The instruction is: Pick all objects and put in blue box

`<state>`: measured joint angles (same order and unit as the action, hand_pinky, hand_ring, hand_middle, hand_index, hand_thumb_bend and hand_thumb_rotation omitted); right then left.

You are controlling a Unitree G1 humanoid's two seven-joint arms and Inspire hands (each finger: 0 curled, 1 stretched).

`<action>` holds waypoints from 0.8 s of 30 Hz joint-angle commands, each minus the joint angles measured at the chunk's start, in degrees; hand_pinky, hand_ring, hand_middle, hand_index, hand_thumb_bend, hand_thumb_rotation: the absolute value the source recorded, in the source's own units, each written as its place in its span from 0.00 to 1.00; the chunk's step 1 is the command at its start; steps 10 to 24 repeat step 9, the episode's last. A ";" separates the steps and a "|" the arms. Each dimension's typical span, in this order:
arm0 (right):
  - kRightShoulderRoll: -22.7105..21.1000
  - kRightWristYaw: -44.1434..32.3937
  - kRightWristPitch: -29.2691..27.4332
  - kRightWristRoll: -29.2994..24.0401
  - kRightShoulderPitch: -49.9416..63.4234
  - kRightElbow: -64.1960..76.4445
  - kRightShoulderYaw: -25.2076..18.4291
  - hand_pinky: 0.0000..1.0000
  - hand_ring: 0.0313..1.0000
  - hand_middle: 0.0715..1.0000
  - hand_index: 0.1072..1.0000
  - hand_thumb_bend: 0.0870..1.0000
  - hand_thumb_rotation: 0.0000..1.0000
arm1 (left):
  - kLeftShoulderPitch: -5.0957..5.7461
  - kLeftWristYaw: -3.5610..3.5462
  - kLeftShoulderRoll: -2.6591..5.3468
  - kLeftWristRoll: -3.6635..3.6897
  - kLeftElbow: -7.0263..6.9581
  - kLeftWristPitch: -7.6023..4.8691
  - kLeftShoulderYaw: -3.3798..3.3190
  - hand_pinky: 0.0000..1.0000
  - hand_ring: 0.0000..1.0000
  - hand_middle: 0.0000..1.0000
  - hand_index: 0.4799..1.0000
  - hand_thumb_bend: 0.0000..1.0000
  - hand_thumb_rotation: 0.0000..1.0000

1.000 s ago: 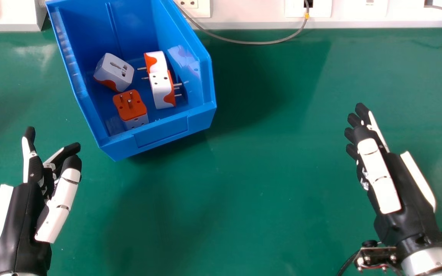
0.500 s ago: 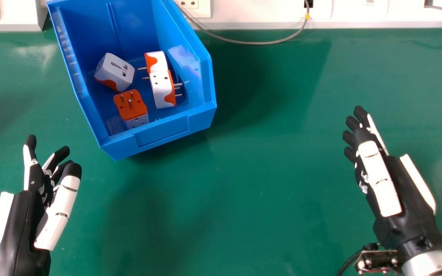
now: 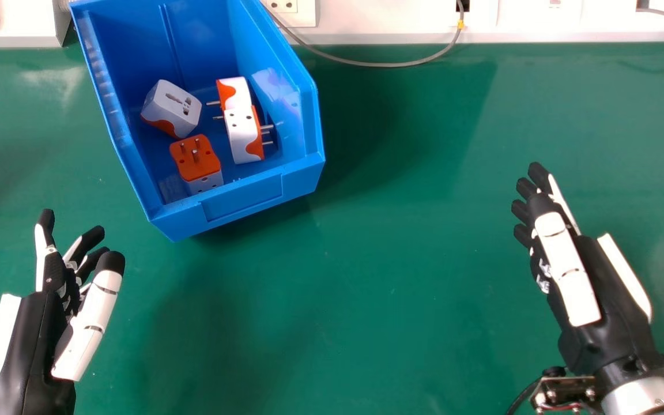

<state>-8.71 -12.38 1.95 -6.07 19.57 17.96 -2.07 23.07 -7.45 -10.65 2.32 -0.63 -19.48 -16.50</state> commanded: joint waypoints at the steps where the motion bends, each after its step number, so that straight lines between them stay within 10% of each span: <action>1: 0.31 0.09 -0.16 -0.79 -0.58 1.52 -0.05 1.00 1.00 1.00 1.00 0.13 1.00 | -0.73 0.43 -0.90 0.08 0.35 -1.46 -0.80 0.81 0.89 0.92 0.84 0.49 0.74; 9: 0.69 0.20 0.39 -0.64 -0.85 1.78 0.32 1.00 1.00 1.00 1.00 0.12 1.00 | -1.90 1.64 -1.12 -0.56 2.44 -1.55 -1.37 0.80 0.89 0.92 0.82 0.51 0.73; 24: 0.69 0.20 0.39 -0.64 -0.85 1.78 0.32 1.00 1.00 1.00 1.00 0.12 1.00 | -1.90 1.64 -1.12 -0.56 2.44 -1.55 -1.37 0.80 0.89 0.92 0.82 0.51 0.73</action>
